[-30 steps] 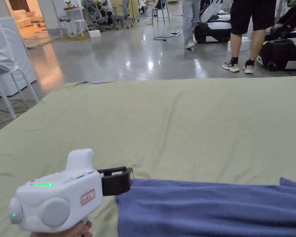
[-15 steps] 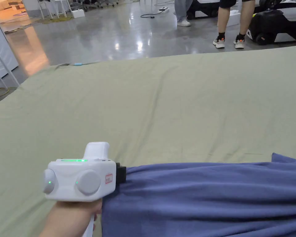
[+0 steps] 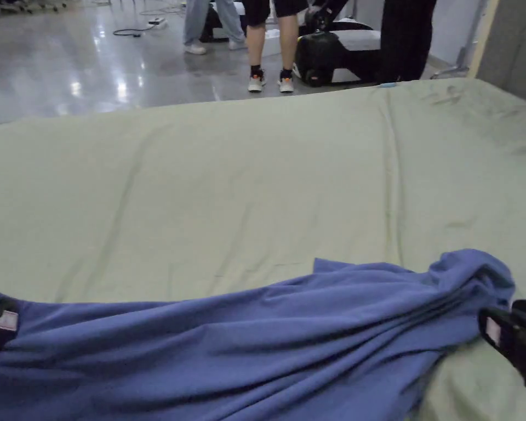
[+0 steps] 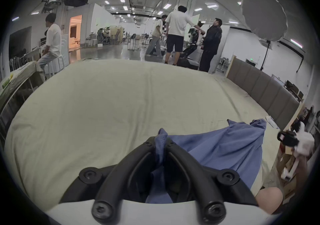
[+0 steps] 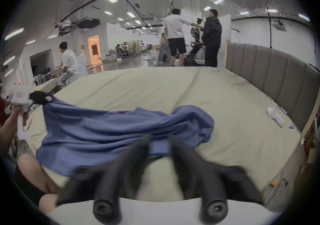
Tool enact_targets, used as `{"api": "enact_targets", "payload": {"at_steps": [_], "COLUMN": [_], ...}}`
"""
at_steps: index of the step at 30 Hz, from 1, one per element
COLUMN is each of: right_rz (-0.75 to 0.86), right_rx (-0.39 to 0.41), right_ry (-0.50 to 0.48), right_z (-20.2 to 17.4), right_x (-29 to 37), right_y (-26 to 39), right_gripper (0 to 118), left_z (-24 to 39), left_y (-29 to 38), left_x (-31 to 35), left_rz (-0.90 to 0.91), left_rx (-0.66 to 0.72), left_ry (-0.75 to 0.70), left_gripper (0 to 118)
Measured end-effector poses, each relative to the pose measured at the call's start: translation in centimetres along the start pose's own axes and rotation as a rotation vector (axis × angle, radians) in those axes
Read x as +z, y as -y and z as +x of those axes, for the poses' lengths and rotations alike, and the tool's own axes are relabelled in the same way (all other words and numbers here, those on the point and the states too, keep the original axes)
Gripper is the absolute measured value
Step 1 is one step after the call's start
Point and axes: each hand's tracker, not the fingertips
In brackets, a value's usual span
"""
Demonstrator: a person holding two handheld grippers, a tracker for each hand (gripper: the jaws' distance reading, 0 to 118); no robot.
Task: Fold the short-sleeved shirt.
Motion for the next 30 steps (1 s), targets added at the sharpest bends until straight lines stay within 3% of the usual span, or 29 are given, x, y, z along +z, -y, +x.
{"api": "enact_targets", "payload": {"at_steps": [1,2,3,4,6,9,10,11,12,13,14,17,22,30], "right_rz": [-0.013,-0.024,0.025,-0.023,-0.105,-0.254,-0.289,-0.333,-0.334,-0.313,-0.297,-0.270,-0.120,0.126], "right_rx": [-0.040,-0.084,-0.114,-0.124,-0.122,-0.169,-0.201,-0.244,-0.296,-0.329,-0.340,-0.202,-0.219,-0.067], "right_ry": [0.028,0.070,0.107,0.058,0.132,0.095,0.075,0.026,-0.039,-0.072,-0.080,-0.014,-0.048,-0.092], "right_z": [1.1,2.4,3.8,4.7,5.9,7.1,7.3,7.4,7.4,7.2,6.4,4.5,3.5,-0.3], "right_x": [-1.3,-2.9,-4.1,-5.5,-8.5,-12.6,-13.6,-14.2,-14.3,-14.4,-14.3,-12.9,-6.2,9.7], "right_y": [-0.8,-1.6,-2.4,-3.3,-4.4,-3.8,-3.3,-2.8,-2.4,-2.0,-1.7,-2.4,-6.6,-16.4], "right_gripper": [96,118,118,118,118,117,109,84,20,9,9,9,9,9], "left_z": [0.4,0.7,0.9,1.0,1.2,1.6,1.7,1.6,1.7,1.7,1.8,1.4,0.7,-0.4], "left_y": [-0.1,-0.1,-0.1,-0.2,0.0,0.4,0.5,0.5,0.6,0.6,0.6,0.0,-3.4,-11.9], "left_x": [0.1,0.2,-0.4,-0.6,-0.8,-1.7,-1.8,-2.1,-2.1,-2.0,-1.8,-0.8,4.7,17.8], "left_rz": [0.005,0.010,0.010,0.005,-0.009,-0.024,-0.030,-0.036,-0.040,-0.042,-0.045,-0.033,0.061,0.318], "left_rx": [-0.031,-0.064,-0.062,-0.055,-0.038,-0.056,-0.063,-0.067,-0.067,-0.067,-0.069,-0.073,-0.023,-0.077], "left_ry": [-0.007,-0.020,-0.020,-0.015,-0.002,-0.008,-0.008,-0.007,-0.005,-0.002,0.002,-0.001,0.022,-0.072], "left_gripper": [6,6,6,6,6,6,6,6,6,6,6,6,6,6]}}
